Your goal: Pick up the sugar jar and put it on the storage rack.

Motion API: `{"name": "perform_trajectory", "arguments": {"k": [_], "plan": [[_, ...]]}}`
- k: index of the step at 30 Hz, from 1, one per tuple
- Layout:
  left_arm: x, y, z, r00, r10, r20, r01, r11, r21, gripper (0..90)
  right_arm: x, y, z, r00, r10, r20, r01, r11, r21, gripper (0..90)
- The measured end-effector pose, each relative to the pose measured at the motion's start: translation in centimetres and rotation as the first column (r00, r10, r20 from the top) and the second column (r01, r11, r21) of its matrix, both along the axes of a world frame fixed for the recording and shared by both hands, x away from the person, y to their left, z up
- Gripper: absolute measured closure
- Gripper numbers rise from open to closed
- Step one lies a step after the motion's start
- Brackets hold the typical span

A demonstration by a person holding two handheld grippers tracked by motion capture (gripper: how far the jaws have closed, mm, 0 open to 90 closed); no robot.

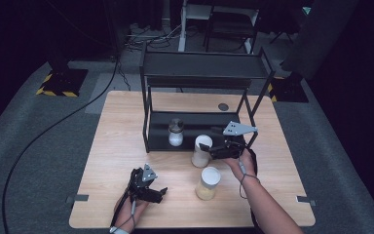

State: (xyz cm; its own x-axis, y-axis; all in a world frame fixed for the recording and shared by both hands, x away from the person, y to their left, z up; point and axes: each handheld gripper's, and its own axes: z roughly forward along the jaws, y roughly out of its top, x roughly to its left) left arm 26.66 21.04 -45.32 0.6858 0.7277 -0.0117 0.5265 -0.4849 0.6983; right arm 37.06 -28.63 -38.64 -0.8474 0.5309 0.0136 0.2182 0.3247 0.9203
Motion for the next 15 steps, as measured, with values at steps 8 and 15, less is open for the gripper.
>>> {"name": "perform_trajectory", "arguments": {"k": [8,15], "plan": [[0.0,0.0,0.0,1.0,0.0,0.0,0.0,1.0,0.0,6.7,0.6,0.4,-1.0,0.9995,0.025,-0.018,-0.025,1.0,-0.007,13.8],[0.0,0.0,0.0,1.0,-0.001,0.0,0.001,1.0,0.001,6.7,1.0,0.9,-1.7,0.9988,0.039,-0.032,-0.039,0.999,-0.026,14.4]]}}
